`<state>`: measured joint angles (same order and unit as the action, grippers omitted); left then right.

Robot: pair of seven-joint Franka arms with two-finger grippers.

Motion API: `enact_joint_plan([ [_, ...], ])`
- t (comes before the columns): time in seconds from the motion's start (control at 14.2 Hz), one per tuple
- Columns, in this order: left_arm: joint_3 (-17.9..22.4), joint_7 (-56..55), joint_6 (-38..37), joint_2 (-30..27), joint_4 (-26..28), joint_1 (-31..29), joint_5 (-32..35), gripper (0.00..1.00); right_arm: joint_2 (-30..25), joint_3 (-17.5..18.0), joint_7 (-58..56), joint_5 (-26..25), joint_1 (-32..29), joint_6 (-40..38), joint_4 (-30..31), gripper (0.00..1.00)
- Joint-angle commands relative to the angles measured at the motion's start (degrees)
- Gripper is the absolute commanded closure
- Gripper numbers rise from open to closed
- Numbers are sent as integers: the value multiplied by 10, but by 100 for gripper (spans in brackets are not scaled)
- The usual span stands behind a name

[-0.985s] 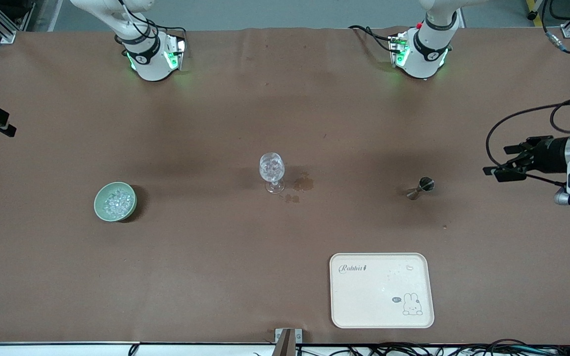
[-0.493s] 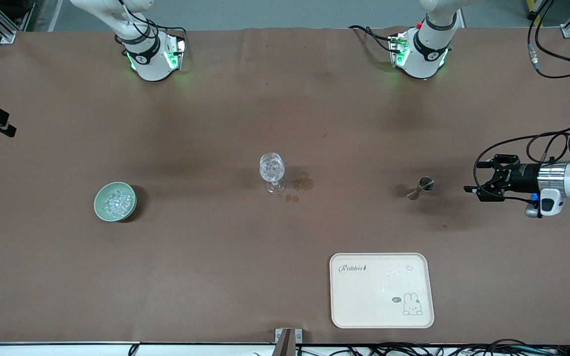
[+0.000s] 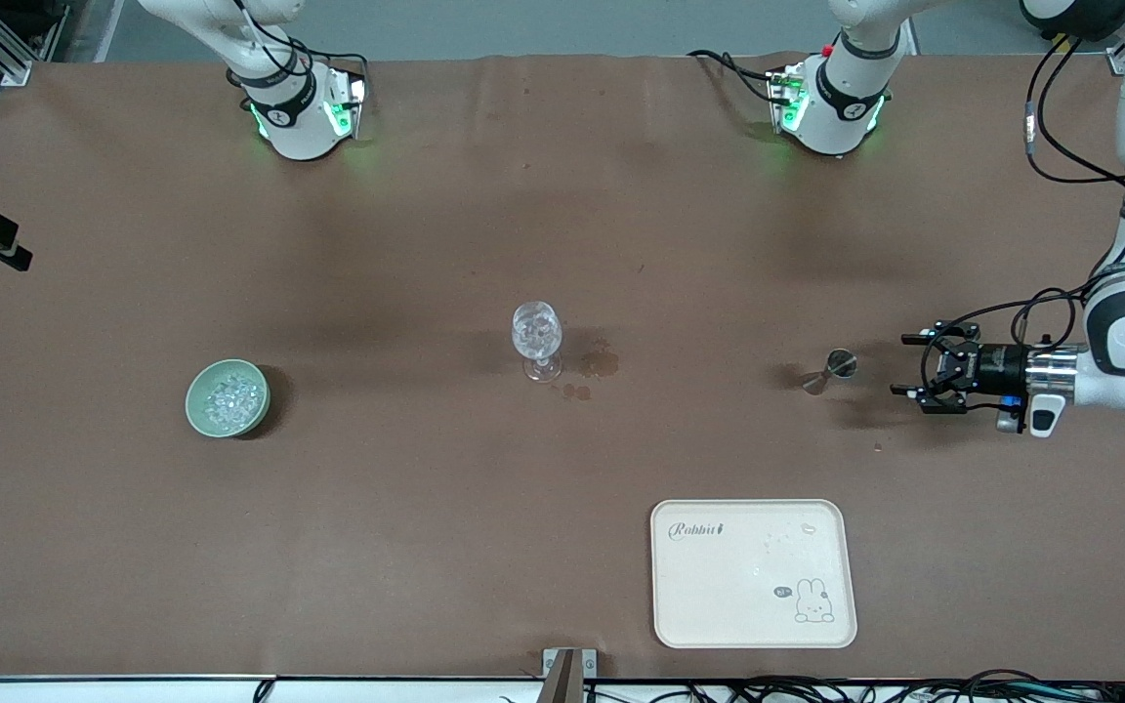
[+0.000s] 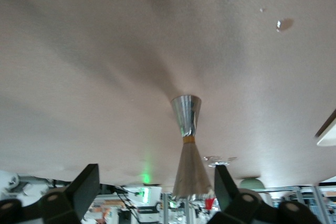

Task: Pour wine and add ice with both arms

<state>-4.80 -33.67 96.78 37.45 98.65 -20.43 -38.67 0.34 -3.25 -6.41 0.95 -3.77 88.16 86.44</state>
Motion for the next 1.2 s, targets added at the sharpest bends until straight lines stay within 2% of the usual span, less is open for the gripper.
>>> enact_joint_plan([
  [0.0,-1,-29,3,23,-6,4,-37,11,-6,3,1,2,-4,3,9,0],
  [0.56,-14,-20,0,67,-1,13,-83,24,-6,3,1,2,-4,4,9,0],
  [1.13,-40,-2,-2,86,-1,10,-88,38,-7,3,1,2,-4,2,13,0],
])
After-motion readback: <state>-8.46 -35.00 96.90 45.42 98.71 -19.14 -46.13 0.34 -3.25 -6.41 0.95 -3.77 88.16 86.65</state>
